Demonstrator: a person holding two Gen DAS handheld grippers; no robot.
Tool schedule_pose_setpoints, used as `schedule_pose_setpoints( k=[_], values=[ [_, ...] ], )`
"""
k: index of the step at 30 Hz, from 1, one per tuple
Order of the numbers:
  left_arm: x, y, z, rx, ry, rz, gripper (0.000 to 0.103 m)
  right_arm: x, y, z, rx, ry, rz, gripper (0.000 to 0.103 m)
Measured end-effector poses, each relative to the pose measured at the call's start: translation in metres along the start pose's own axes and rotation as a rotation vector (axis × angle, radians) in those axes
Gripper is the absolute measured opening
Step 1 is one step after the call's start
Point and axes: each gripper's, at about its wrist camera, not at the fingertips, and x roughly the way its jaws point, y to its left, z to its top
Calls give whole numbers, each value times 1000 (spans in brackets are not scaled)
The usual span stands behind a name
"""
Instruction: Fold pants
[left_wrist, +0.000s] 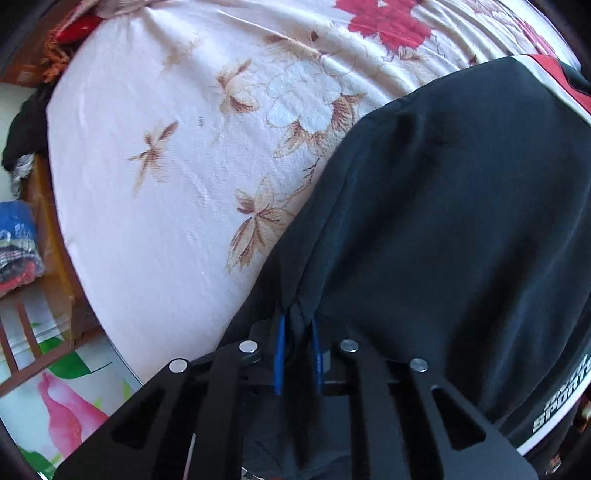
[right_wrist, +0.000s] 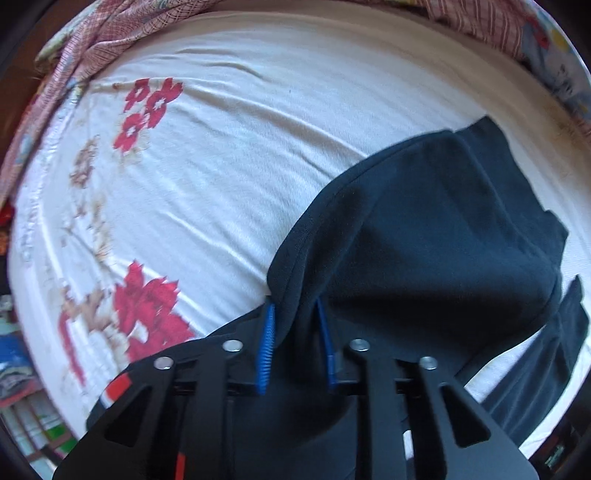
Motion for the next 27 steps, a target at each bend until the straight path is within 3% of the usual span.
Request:
schedule_pose_setpoints(
  k=[6, 13, 15, 22, 27],
  values=[
    [-32, -9, -26, -16, -90, -7, 10, -16, -17, -4, -34, -11, 114, 9],
    [-74, -7, -81, -49, -228, -4, 9, -67, -27, -22, -134, -131, 195, 9],
    [-94, -15, -101, -43, -281, 31, 8, -82, -27, -25, -150, -164, 220, 9],
    [-133, -42, -193, -35, -453, 66, 8, -149, -83, -88, -215, -329, 327, 9],
    [-122, -86, -270, -19, -483, 46, 8, -146, -155, -157, -202, -373, 387, 9]
  ],
)
